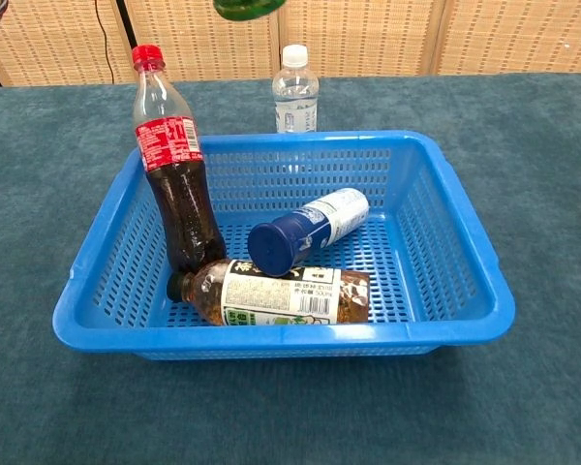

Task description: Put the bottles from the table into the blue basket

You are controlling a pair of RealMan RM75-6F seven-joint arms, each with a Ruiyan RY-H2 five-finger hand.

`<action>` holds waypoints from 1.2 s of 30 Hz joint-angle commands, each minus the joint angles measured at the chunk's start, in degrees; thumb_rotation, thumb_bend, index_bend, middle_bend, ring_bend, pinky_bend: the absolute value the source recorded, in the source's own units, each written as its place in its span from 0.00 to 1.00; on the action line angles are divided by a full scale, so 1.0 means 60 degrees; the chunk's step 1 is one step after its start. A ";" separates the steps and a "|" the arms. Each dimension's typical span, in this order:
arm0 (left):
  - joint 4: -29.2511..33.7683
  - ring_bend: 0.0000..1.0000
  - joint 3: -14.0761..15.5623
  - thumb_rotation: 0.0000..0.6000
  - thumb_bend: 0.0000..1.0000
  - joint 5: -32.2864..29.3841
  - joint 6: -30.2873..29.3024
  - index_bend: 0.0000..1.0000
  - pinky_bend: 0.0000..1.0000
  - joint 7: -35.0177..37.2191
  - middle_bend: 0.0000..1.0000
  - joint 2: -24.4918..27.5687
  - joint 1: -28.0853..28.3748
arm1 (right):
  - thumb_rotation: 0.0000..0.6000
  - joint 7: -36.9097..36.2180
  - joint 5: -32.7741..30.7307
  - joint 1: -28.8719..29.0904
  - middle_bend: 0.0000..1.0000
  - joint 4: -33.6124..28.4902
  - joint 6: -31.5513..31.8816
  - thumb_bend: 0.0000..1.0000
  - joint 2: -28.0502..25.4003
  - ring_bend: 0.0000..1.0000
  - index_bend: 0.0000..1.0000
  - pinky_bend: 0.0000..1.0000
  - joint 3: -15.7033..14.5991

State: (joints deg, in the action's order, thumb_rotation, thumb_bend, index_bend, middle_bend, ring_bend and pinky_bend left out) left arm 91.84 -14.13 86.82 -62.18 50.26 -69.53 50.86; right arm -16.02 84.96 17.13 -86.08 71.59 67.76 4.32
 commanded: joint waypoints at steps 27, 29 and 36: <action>0.1514 0.00 0.0626 1.00 0.03 -0.0886 0.0803 0.00 0.00 -0.5907 0.00 -0.0011 -0.0160 | 1.00 -0.1377 -0.0183 0.0367 0.00 0.0765 -0.0603 0.00 -0.0243 0.00 0.00 0.03 0.0252; 0.1731 0.00 0.0638 1.00 0.03 -0.0876 0.0501 0.00 0.00 -0.6189 0.00 0.0489 -0.0429 | 1.00 -0.1968 -0.0180 0.0635 0.00 0.0946 -0.0926 0.00 -0.0357 0.00 0.00 0.03 0.0397; 0.2419 0.00 0.0790 1.00 0.03 -0.1072 -0.0445 0.00 0.00 -0.7332 0.00 0.1944 -0.1449 | 1.00 -0.3960 0.0123 0.1614 0.00 0.1894 -0.1643 0.00 -0.0326 0.00 0.00 0.01 0.0838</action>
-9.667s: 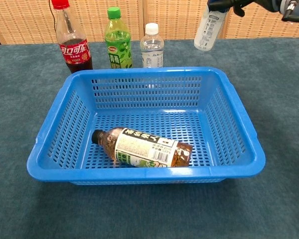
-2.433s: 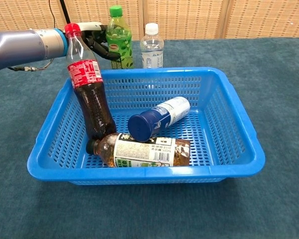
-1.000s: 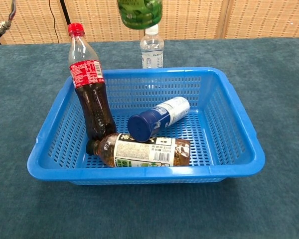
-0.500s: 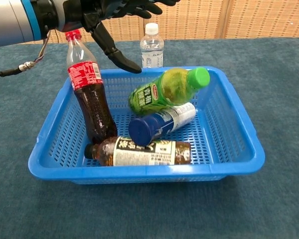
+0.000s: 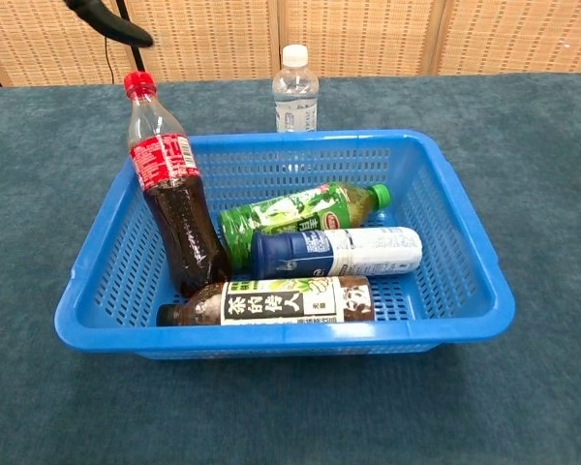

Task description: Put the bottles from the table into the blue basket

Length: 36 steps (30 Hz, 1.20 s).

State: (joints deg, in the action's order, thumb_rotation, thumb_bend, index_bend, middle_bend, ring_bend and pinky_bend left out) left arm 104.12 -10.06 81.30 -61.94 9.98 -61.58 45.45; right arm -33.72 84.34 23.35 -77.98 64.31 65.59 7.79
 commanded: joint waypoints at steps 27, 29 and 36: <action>-0.1262 0.00 0.0937 1.00 0.03 -0.0887 -0.3737 0.00 0.00 -0.0639 0.00 0.0354 -0.4411 | 1.00 -0.6172 0.1541 0.5175 0.00 0.4904 -0.2800 0.00 0.3990 0.00 0.00 0.00 0.0119; -0.1474 0.00 0.0932 1.00 0.03 -0.0853 -0.3760 0.00 0.00 -0.0363 0.00 0.0224 -0.4546 | 1.00 -0.6036 0.1345 0.5382 0.00 0.5366 -0.2998 0.00 0.4409 0.00 0.00 0.00 0.0183; -0.1746 0.00 0.0826 1.00 0.03 -0.0918 -0.3576 0.00 0.00 -0.0222 0.00 0.0045 -0.4718 | 1.00 -0.6083 0.0856 0.5994 0.00 0.6677 -0.3625 0.00 0.5468 0.00 0.00 0.00 0.0324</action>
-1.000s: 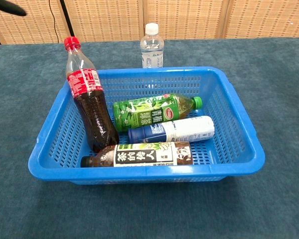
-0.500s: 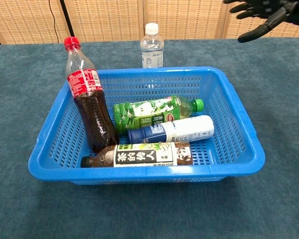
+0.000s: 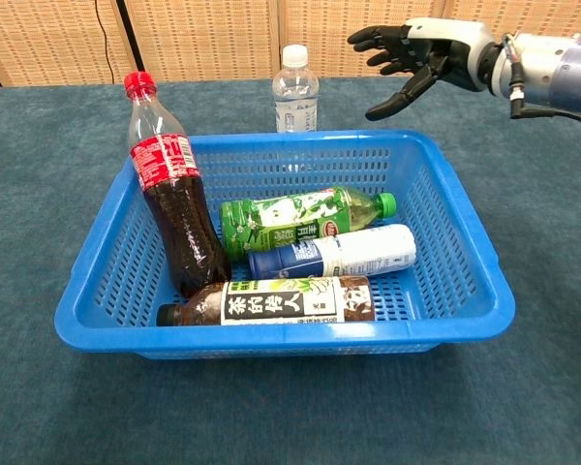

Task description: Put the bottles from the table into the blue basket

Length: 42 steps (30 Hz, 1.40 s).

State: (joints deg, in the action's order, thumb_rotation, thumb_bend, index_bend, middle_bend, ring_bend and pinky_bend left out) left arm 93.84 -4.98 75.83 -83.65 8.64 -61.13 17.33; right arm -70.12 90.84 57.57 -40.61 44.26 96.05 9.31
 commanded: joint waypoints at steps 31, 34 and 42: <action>-0.0391 0.00 -0.0491 1.00 0.03 0.0080 0.0388 0.00 0.00 0.0614 0.00 -0.0059 -0.0430 | 1.00 -0.0640 -0.1713 0.1740 0.69 0.3404 -0.1792 0.04 0.2981 0.51 0.57 0.67 0.0833; -0.0433 0.00 -0.0515 1.00 0.03 0.0117 0.0482 0.00 0.00 0.0740 0.00 -0.0042 -0.0424 | 1.00 -0.0484 -0.1788 0.1672 0.70 0.3344 -0.1577 0.11 0.2964 0.52 0.58 0.68 0.0896; -0.0488 0.00 -0.0536 1.00 0.03 0.0331 0.0574 0.00 0.00 0.1035 0.00 0.0023 -0.0461 | 1.00 -0.0309 -0.1778 0.1210 0.70 0.1276 0.0267 0.15 0.1200 0.52 0.58 0.68 0.1286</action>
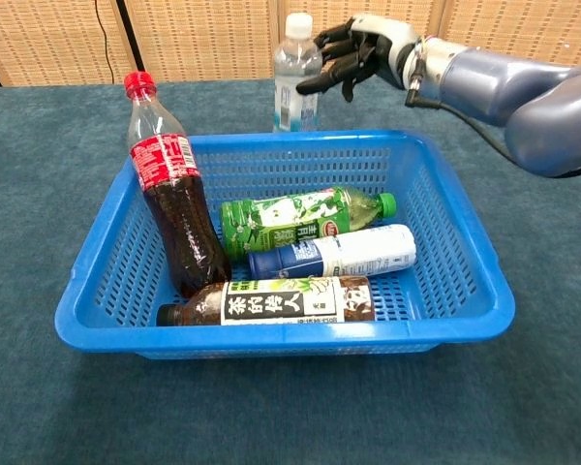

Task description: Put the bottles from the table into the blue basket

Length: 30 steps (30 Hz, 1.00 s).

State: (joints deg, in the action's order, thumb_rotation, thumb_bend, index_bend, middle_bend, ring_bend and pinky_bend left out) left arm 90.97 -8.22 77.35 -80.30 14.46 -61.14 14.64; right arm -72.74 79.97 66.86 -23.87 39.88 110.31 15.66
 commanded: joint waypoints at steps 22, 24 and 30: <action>0.0181 0.00 0.0171 1.00 0.03 0.0917 -0.0281 0.00 0.00 0.0090 0.00 0.0085 -0.0194 | 1.00 0.3973 -0.0156 -0.3773 0.71 -1.2117 0.3477 0.17 -0.6453 0.53 0.59 0.68 -0.0311; 0.0193 0.00 0.0205 1.00 0.03 0.0970 -0.0339 0.00 0.00 0.0037 0.00 0.0076 -0.0237 | 1.00 0.4168 -0.0083 -0.3910 0.71 -1.2212 0.3474 0.17 -0.6301 0.53 0.59 0.68 -0.0559; 0.0213 0.00 0.0326 1.00 0.03 0.1121 -0.0483 0.00 0.00 -0.0055 0.00 0.0082 -0.0384 | 1.00 0.4598 0.0118 -0.4215 0.69 -1.2026 0.3575 0.17 -0.5807 0.50 0.57 0.65 -0.0959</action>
State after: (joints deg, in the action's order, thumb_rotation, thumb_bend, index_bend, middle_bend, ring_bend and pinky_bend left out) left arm 92.23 -6.31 84.03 -83.16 14.15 -60.66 12.38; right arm -45.50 80.35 41.95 -96.31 61.23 75.05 10.32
